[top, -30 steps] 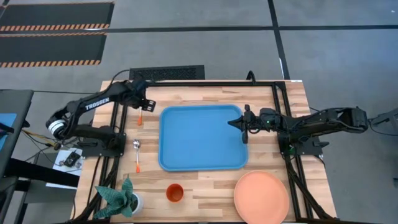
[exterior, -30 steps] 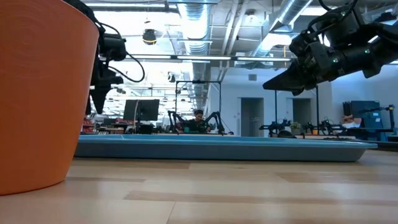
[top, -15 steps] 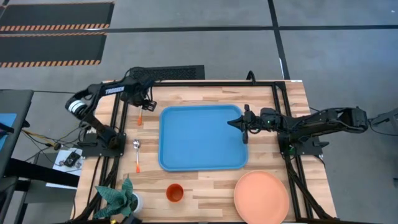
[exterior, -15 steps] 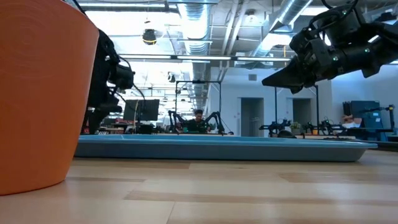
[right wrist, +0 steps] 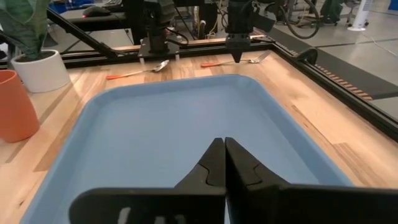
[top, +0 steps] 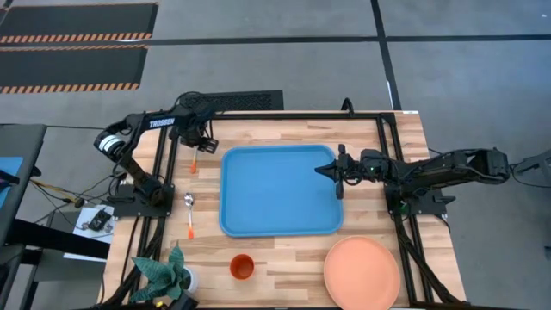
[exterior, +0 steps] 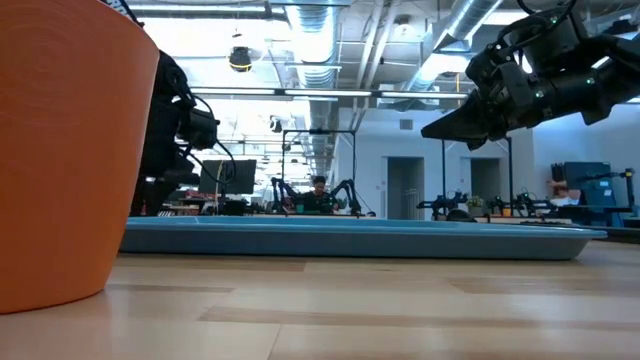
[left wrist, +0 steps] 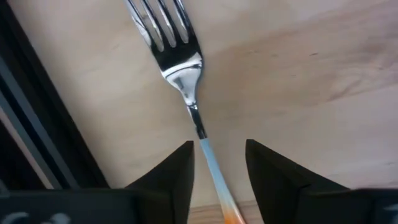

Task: Pick and place plate/cup/fork/spoon on tray
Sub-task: Put the orange fork on the left side of the blue tray

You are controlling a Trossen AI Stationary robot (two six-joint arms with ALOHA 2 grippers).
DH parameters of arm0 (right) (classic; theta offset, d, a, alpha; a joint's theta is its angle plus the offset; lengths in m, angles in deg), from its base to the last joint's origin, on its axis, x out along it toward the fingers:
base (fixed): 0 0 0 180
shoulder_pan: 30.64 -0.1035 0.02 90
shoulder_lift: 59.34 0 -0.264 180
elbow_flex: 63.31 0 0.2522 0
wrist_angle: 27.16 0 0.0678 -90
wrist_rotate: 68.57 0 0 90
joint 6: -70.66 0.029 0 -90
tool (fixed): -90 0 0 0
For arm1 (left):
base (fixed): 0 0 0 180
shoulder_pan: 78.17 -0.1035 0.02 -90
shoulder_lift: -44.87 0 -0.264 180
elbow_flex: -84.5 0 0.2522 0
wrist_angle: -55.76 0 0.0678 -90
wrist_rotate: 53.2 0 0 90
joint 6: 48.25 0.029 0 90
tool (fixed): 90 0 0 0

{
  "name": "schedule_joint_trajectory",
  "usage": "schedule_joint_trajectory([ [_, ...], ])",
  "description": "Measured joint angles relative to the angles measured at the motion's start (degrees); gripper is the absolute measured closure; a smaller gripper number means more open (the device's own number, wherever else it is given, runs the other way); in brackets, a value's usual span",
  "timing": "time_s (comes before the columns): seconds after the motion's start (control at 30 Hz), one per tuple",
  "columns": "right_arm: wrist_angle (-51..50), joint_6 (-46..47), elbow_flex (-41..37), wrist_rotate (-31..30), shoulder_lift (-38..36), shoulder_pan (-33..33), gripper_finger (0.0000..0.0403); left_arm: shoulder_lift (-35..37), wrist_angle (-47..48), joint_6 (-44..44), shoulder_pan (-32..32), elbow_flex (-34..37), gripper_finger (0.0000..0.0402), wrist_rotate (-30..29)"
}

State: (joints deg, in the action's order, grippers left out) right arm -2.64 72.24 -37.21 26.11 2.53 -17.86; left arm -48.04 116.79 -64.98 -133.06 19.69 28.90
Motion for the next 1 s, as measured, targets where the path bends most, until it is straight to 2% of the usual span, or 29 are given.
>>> schedule_joint_trajectory([
  [0.3, 0.0, -0.1, 0.0, 0.0, 0.0, 0.0, 0.0395, 0.0, -0.7, -0.9, 0.1, 0.2, 0.0326, 0.1],
  [0.7, 1.4, -0.5, 0.0, 0.0, 0.0, -1.2, 0.0395, -1.0, -1.4, -2.9, 1.0, 0.7, 0.0286, -2.9],
  [0.87, 1.5, -0.5, 0.0, 0.0, 0.0, -1.2, 0.0395, -3.0, -1.2, -2.9, 2.7, 0.5, 0.0301, -5.8],
  [1.0, 1.6, -0.5, 0.0, 0.0, 0.0, -1.5, 0.0395, -3.1, -1.3, -3.1, 2.9, 0.5, 0.0326, -5.5],
])
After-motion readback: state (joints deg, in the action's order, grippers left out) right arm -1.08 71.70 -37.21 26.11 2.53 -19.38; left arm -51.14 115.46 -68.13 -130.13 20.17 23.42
